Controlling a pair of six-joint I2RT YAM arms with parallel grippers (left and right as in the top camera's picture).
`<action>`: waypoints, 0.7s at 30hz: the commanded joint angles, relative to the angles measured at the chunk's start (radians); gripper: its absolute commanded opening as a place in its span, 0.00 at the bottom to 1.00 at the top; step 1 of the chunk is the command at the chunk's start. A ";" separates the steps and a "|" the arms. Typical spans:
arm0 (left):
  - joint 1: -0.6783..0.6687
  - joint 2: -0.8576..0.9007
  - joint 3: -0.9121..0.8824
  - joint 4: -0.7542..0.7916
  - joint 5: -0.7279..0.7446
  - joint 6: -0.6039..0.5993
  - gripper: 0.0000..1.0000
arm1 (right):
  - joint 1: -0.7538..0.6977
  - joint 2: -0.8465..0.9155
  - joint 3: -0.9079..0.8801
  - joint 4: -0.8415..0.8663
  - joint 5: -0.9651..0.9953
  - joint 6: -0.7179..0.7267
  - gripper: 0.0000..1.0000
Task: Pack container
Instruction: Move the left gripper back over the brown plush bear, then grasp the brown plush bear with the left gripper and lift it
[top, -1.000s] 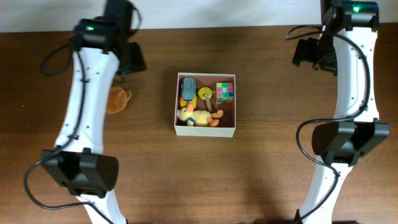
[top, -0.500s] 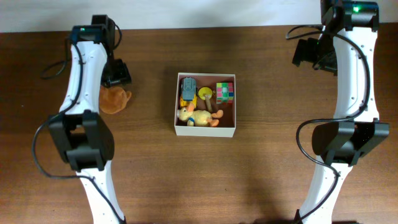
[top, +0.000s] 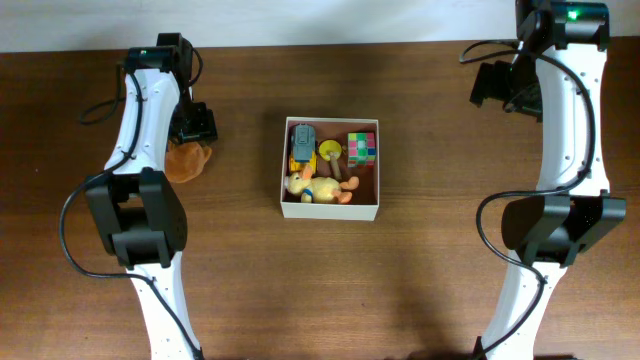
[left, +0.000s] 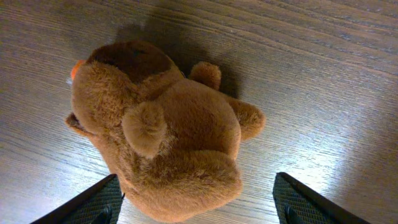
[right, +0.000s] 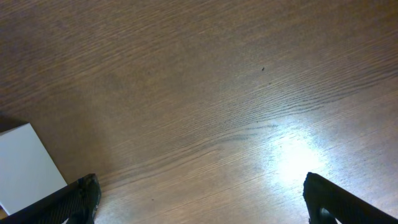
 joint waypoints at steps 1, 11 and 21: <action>0.003 0.019 -0.008 0.005 0.010 0.021 0.76 | 0.000 -0.004 -0.002 0.000 0.011 0.001 0.99; 0.003 0.020 -0.061 0.032 0.010 0.020 0.27 | 0.000 -0.004 -0.002 0.000 0.011 0.001 0.99; -0.007 0.020 -0.060 0.024 0.017 0.020 0.02 | 0.000 -0.004 -0.002 0.000 0.011 0.002 0.99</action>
